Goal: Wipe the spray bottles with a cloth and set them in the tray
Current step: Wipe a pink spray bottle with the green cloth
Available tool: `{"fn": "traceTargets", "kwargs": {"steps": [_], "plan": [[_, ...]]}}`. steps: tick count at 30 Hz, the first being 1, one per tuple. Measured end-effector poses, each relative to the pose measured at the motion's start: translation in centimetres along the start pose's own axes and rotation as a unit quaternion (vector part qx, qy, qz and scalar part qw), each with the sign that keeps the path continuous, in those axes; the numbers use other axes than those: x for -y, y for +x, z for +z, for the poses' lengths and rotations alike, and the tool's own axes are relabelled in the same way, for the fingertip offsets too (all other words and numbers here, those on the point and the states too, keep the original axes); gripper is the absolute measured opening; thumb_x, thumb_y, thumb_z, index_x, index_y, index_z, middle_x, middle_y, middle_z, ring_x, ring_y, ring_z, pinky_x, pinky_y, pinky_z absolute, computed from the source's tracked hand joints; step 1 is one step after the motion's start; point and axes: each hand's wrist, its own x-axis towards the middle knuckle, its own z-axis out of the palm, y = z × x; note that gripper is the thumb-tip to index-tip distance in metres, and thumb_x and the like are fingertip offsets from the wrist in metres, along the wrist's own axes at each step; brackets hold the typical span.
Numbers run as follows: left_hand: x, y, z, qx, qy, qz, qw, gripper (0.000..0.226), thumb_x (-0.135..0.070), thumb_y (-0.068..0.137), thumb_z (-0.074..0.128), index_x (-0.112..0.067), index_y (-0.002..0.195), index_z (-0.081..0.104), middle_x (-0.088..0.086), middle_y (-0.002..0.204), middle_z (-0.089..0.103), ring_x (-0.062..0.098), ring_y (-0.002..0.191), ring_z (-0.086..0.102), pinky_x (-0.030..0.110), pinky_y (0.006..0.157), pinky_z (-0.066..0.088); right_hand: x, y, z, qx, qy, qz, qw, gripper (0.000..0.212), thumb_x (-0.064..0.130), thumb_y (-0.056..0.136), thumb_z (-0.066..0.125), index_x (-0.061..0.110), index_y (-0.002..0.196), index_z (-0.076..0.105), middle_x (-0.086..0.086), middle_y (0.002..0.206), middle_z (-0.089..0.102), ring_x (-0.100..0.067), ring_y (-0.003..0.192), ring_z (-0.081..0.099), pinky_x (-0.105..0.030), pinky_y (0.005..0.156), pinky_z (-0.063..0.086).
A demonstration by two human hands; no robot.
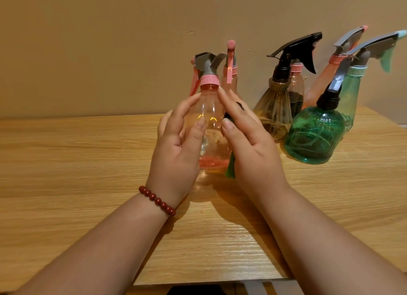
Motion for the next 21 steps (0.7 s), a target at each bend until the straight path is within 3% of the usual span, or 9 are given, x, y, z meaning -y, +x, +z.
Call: {"fn": "traceTargets", "kwargs": {"steps": [3, 5, 8, 11, 14, 16, 18, 21], "plan": [[-0.2, 0.1, 0.1, 0.021, -0.012, -0.003, 1.000, 0.045, -0.042, 0.091, 0.052, -0.041, 0.135, 0.047, -0.009, 0.133, 0.054, -0.005, 0.108, 0.060, 0.017, 0.083, 0.051, 0.0, 0.0, 0.0, -0.014, -0.004, 0.002, 1.000, 0.044, 0.028, 0.097, 0.046, 0.044, 0.138, 0.042, 0.010, 0.153, 0.034, 0.006, 0.140, 0.024, -0.015, 0.111, 0.025], [-0.2, 0.0, 0.1, 0.057, -0.027, -0.004, 0.998, 0.049, -0.039, 0.089, 0.055, -0.046, 0.135, 0.040, -0.019, 0.133, 0.054, -0.010, 0.114, 0.055, 0.014, 0.087, 0.047, 0.1, 0.0, -0.1, -0.037, 0.004, -0.002, 0.999, 0.049, 0.022, 0.097, 0.047, 0.039, 0.142, 0.039, 0.011, 0.154, 0.034, 0.004, 0.142, 0.023, -0.019, 0.114, 0.025], [-0.2, 0.1, 0.3, 0.072, -0.020, -0.008, 0.997, 0.053, -0.048, 0.085, 0.050, -0.056, 0.135, 0.034, -0.019, 0.140, 0.049, -0.003, 0.127, 0.047, 0.029, 0.103, 0.044, 0.4, -0.1, -0.1, -0.066, 0.030, -0.016, 0.997, 0.053, 0.015, 0.096, 0.051, 0.033, 0.143, 0.036, 0.008, 0.153, 0.035, -0.001, 0.142, 0.027, -0.029, 0.116, 0.028], [-0.1, 0.4, 0.2, 0.035, -0.077, -0.016, 0.996, 0.045, -0.043, 0.086, 0.050, -0.050, 0.131, 0.044, -0.011, 0.138, 0.054, 0.009, 0.128, 0.051, 0.045, 0.106, 0.043, 0.3, -0.3, 0.5, -0.038, -0.023, -0.029, 0.999, 0.047, 0.023, 0.095, 0.051, 0.028, 0.140, 0.043, 0.006, 0.156, 0.030, 0.000, 0.142, 0.025, -0.021, 0.114, 0.027], [-0.3, 0.5, 0.0, -0.005, -0.105, -0.019, 0.994, 0.044, -0.038, 0.088, 0.049, -0.041, 0.131, 0.048, -0.010, 0.135, 0.057, 0.011, 0.125, 0.054, 0.048, 0.104, 0.044, 0.3, -0.6, 1.4, -0.004, -0.079, -0.073, 0.994, 0.048, 0.029, 0.097, 0.049, 0.023, 0.144, 0.040, 0.005, 0.158, 0.025, -0.008, 0.146, 0.018, -0.033, 0.118, 0.023], [-0.2, 0.5, -0.1, -0.008, -0.102, -0.014, 0.995, 0.047, -0.038, 0.087, 0.050, -0.036, 0.134, 0.048, -0.009, 0.135, 0.057, 0.012, 0.125, 0.054, 0.048, 0.104, 0.044, 0.5, -0.6, 1.5, -0.013, -0.075, -0.080, 0.994, 0.047, 0.028, 0.098, 0.047, 0.025, 0.144, 0.039, 0.005, 0.157, 0.027, -0.006, 0.146, 0.019, -0.026, 0.117, 0.021], [-0.2, 0.3, -0.1, 0.019, -0.104, 0.000, 0.994, 0.048, -0.036, 0.087, 0.052, -0.034, 0.134, 0.048, -0.008, 0.134, 0.059, 0.013, 0.123, 0.056, 0.044, 0.101, 0.047, 0.6, -0.4, 1.0, -0.037, -0.021, -0.031, 0.999, 0.046, 0.027, 0.097, 0.047, 0.031, 0.143, 0.040, 0.009, 0.155, 0.031, 0.003, 0.141, 0.024, -0.019, 0.114, 0.024], [-0.2, -0.1, 0.2, 0.078, -0.087, 0.024, 0.993, 0.046, -0.030, 0.087, 0.053, -0.034, 0.132, 0.047, -0.018, 0.126, 0.061, 0.003, 0.113, 0.060, 0.022, 0.087, 0.051, 0.4, 0.1, -0.3, -0.070, 0.096, 0.052, 0.992, 0.047, 0.030, 0.093, 0.046, 0.036, 0.139, 0.046, 0.012, 0.151, 0.038, 0.003, 0.138, 0.031, -0.034, 0.116, 0.029]]}}
